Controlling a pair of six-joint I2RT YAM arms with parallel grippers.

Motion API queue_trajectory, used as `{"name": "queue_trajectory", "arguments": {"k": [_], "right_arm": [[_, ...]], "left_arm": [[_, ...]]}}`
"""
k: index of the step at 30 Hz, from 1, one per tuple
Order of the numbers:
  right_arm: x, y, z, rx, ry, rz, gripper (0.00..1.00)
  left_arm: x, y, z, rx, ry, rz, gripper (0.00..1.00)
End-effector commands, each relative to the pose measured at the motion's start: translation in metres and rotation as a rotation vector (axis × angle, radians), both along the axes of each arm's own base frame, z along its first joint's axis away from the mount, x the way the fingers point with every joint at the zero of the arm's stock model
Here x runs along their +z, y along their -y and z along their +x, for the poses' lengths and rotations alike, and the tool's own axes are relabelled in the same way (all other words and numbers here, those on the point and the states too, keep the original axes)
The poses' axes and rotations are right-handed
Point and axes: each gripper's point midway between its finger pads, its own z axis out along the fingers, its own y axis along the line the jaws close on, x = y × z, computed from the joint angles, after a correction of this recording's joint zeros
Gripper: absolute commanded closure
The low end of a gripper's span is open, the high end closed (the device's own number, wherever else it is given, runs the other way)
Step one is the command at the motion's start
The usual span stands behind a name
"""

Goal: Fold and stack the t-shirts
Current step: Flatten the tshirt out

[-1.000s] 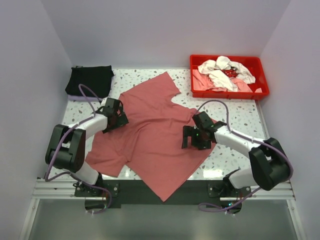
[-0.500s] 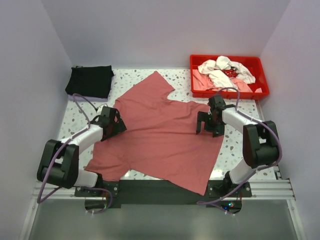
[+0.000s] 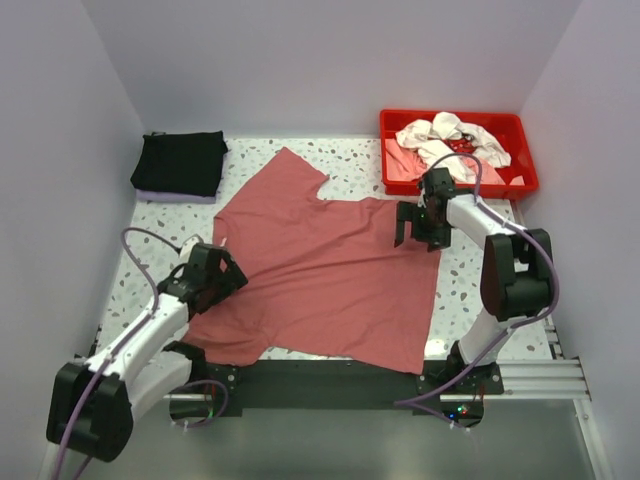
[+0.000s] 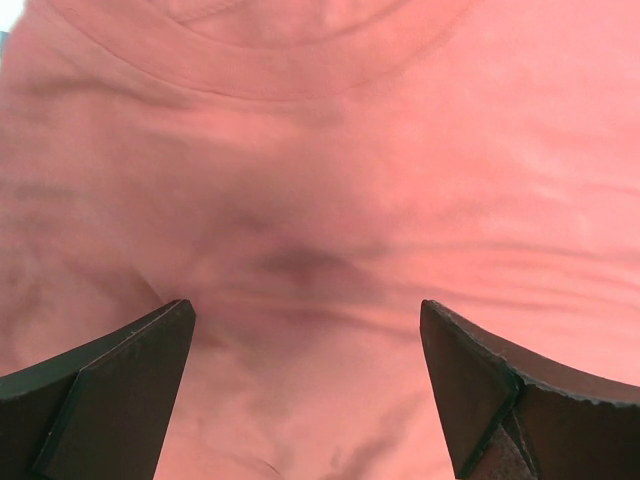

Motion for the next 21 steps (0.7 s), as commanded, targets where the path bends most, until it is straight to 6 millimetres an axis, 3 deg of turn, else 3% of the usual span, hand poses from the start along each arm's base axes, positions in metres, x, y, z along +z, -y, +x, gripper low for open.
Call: {"name": "queue_trajectory", "arguments": {"k": [1,5,9,13,14,19,21], "right_arm": [[0.037,0.006,0.011,-0.005,0.089,-0.024,0.01],[0.042,-0.004,0.022,-0.005,0.144,0.031,0.01],[0.040,-0.012,0.031,0.009,0.170,0.074,0.01],[0.033,-0.011,0.035,0.017,0.170,0.062,0.01],[0.031,-0.009,0.036,0.015,0.169,0.049,0.01],[0.015,0.002,0.040,-0.003,0.143,-0.017,0.01],[0.011,0.002,0.042,-0.002,0.134,-0.020,0.01]], "left_arm": [[0.028,0.014,0.000,0.011,0.064,-0.075,0.00],[0.089,0.016,0.052,-0.007,0.276,-0.044,0.00],[0.114,0.037,0.103,-0.090,0.331,-0.036,0.00],[0.115,0.054,0.156,-0.180,0.306,0.016,0.00],[0.107,0.060,0.174,-0.191,0.288,0.023,0.00],[0.086,0.082,0.225,-0.292,0.263,0.047,0.00],[0.068,0.090,0.244,-0.312,0.244,0.052,0.00]]}}
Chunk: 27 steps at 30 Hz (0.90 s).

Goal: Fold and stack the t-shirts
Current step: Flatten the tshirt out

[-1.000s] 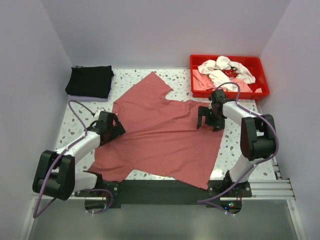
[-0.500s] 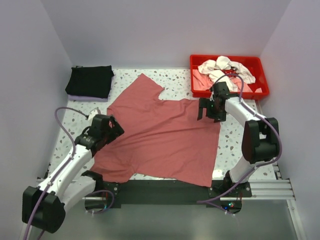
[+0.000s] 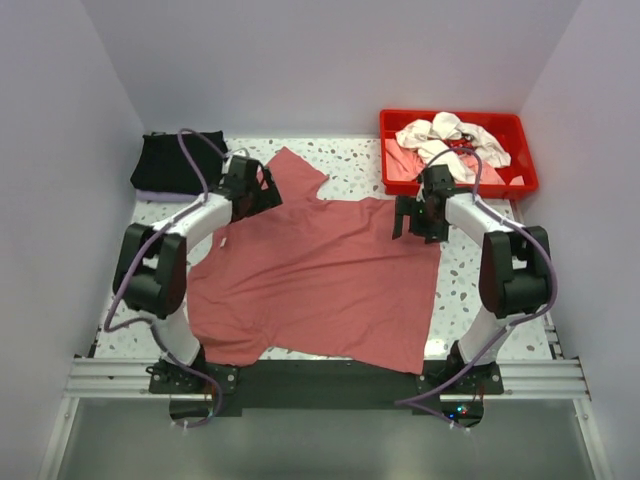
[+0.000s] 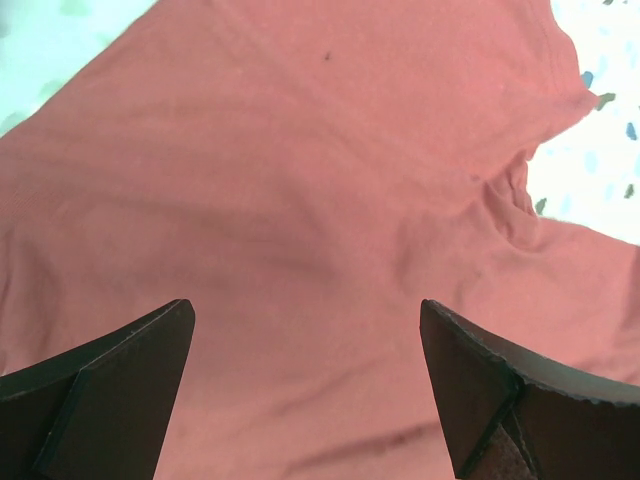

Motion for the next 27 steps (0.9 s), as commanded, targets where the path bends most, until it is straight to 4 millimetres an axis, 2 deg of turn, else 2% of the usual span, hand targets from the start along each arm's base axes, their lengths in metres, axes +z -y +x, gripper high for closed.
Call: {"name": "queue_trajectory", "arguments": {"k": [1,2,4,5,7,10,11,14,20,21,24,27], "right_arm": [[0.000,0.004,0.019,0.006,0.037,-0.028,0.01],[-0.001,0.004,0.021,0.009,0.037,-0.033,0.01],[-0.002,0.007,0.023,0.007,0.037,-0.048,0.01],[-0.005,0.008,0.024,0.007,0.032,-0.057,0.01],[-0.005,0.010,0.025,0.007,0.024,-0.071,0.01],[-0.006,0.018,0.027,-0.004,0.009,-0.115,0.01],[-0.007,0.018,0.028,-0.004,0.008,-0.115,0.01],[-0.004,0.016,0.032,0.004,0.021,-0.109,0.01],[-0.008,0.012,0.042,0.013,0.018,-0.094,0.01],[-0.009,0.007,0.046,0.022,0.022,-0.070,0.01],[-0.009,0.001,0.050,0.032,0.027,-0.045,0.01],[-0.006,0.002,0.054,0.038,0.032,-0.055,0.01]], "left_arm": [[0.003,0.016,0.039,-0.108,0.064,0.032,0.00],[-0.008,0.025,0.051,-0.136,0.049,0.026,0.00],[-0.019,0.026,0.060,-0.144,0.031,0.041,0.00],[-0.032,0.027,0.066,-0.141,0.008,0.051,0.00],[-0.045,0.025,0.066,-0.133,-0.036,0.073,0.00],[-0.061,0.008,0.066,-0.077,-0.085,0.133,0.00],[-0.072,-0.004,0.060,-0.040,-0.132,0.173,0.00],[-0.088,-0.024,0.058,0.009,-0.203,0.185,0.00],[-0.097,-0.058,0.079,0.075,-0.226,0.222,0.00],[-0.099,-0.061,0.081,0.079,-0.231,0.225,0.00],[-0.102,-0.063,0.090,0.056,-0.243,0.211,0.00],[-0.093,-0.056,0.101,0.027,-0.194,0.192,0.00]]}}
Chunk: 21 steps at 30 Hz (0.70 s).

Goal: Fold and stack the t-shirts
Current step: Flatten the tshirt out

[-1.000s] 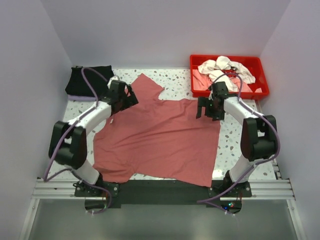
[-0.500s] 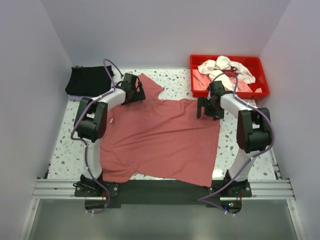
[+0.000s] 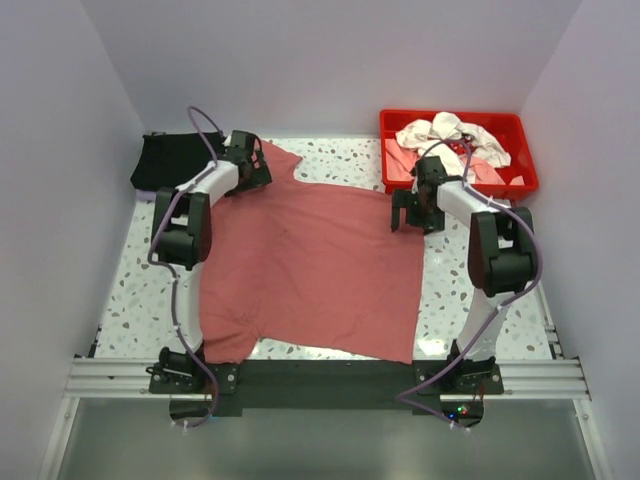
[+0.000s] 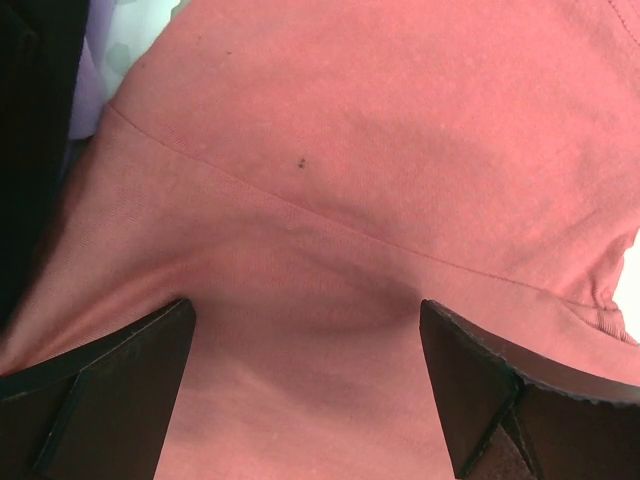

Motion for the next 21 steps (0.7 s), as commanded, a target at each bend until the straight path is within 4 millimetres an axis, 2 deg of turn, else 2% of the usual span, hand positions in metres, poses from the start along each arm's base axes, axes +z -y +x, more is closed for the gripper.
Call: {"name": "queue_trajectory", "arguments": {"k": [1,6,7,9,10,11,12,13,14,15,17,18,19,20,21], "right_arm": [[0.019,-0.005,0.016,0.027,0.057,0.024,0.01],[0.037,-0.008,0.010,0.043,0.084,0.031,0.01],[0.039,-0.010,0.007,0.045,0.088,0.028,0.01],[0.047,-0.016,-0.007,0.042,0.097,0.033,0.01],[0.050,-0.020,-0.014,0.042,0.100,0.037,0.01],[0.059,-0.024,-0.022,0.046,0.117,0.044,0.01],[0.052,-0.032,-0.041,0.049,0.091,0.039,0.01],[0.051,-0.036,-0.052,0.055,0.086,0.031,0.01],[0.049,-0.041,-0.064,0.064,0.077,0.030,0.01],[0.044,-0.055,-0.089,0.094,0.048,0.056,0.01],[0.040,-0.074,-0.116,0.144,0.023,0.117,0.01],[0.035,-0.090,-0.141,0.186,-0.003,0.168,0.01],[0.034,-0.097,-0.152,0.209,-0.011,0.185,0.01],[0.025,-0.106,-0.174,0.244,-0.048,0.192,0.01],[0.024,-0.109,-0.182,0.252,-0.054,0.197,0.01]], "left_arm": [[-0.022,-0.003,-0.010,-0.042,-0.076,0.001,0.00],[0.018,0.007,0.009,-0.075,-0.007,-0.031,0.00],[0.034,0.010,0.009,-0.085,0.018,-0.052,0.00],[0.046,0.013,0.002,-0.096,0.031,-0.063,0.00],[0.070,0.015,0.001,-0.101,0.078,-0.076,0.00],[0.080,0.016,-0.003,-0.103,0.095,-0.083,0.00],[0.078,0.017,-0.014,-0.107,0.083,-0.083,0.00],[0.107,0.017,-0.020,-0.107,0.138,-0.090,0.00],[0.115,0.016,-0.029,-0.102,0.148,-0.091,0.00],[0.126,0.011,-0.047,-0.082,0.169,-0.092,0.00],[0.134,0.005,-0.068,-0.056,0.182,-0.095,0.00],[0.136,-0.002,-0.093,-0.021,0.183,-0.103,0.00],[0.135,-0.006,-0.106,-0.001,0.182,-0.105,0.00],[0.110,-0.010,-0.132,0.029,0.126,-0.115,0.00],[0.127,-0.012,-0.146,0.035,0.181,-0.136,0.00]]}}
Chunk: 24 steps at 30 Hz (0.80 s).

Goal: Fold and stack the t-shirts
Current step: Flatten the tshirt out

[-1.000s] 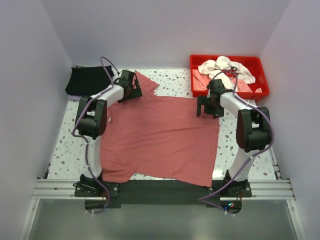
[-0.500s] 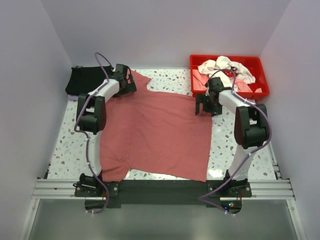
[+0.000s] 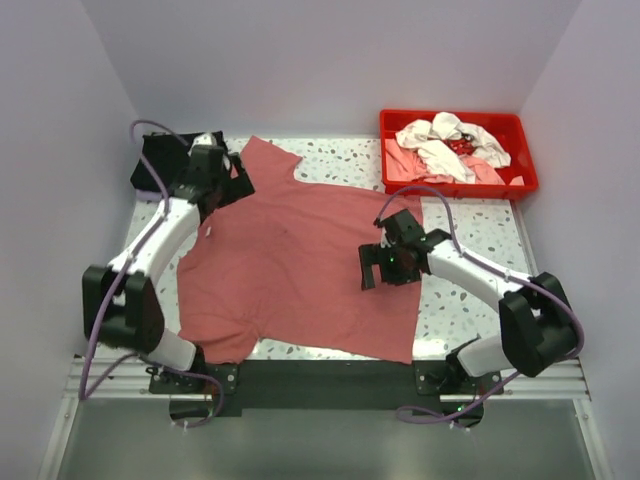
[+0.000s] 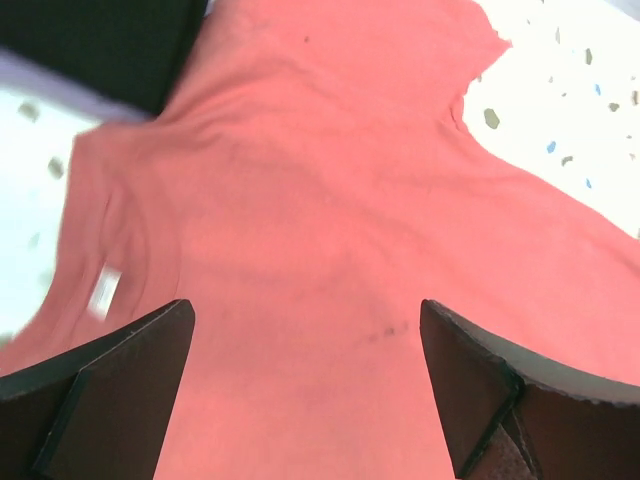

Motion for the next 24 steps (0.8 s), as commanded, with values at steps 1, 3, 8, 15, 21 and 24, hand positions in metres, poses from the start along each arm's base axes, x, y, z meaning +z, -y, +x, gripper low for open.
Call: {"name": "queue_trajectory", "arguments": {"k": [1,3,8,15,21,24], "right_arm": [[-0.012,-0.021,-0.044,0.027,-0.103,0.072,0.01],[-0.021,-0.020,-0.058,0.022,-0.133,0.070,0.01],[-0.033,0.007,-0.054,-0.035,-0.105,-0.070,0.01],[-0.050,0.036,-0.039,-0.089,-0.156,-0.132,0.01],[-0.053,0.059,-0.021,-0.135,-0.162,-0.143,0.01],[-0.052,0.065,-0.009,-0.161,-0.156,-0.152,0.01]], "left_arm": [[-0.004,-0.010,-0.052,0.077,0.017,-0.052,0.00],[-0.020,-0.016,-0.086,0.119,0.006,-0.076,0.00],[-0.054,-0.024,-0.129,0.146,-0.055,-0.075,0.00],[-0.083,-0.015,-0.146,0.119,-0.124,-0.118,0.00],[-0.107,-0.006,-0.149,0.085,-0.177,-0.143,0.00],[-0.118,0.002,-0.146,0.062,-0.207,-0.153,0.00]]}}
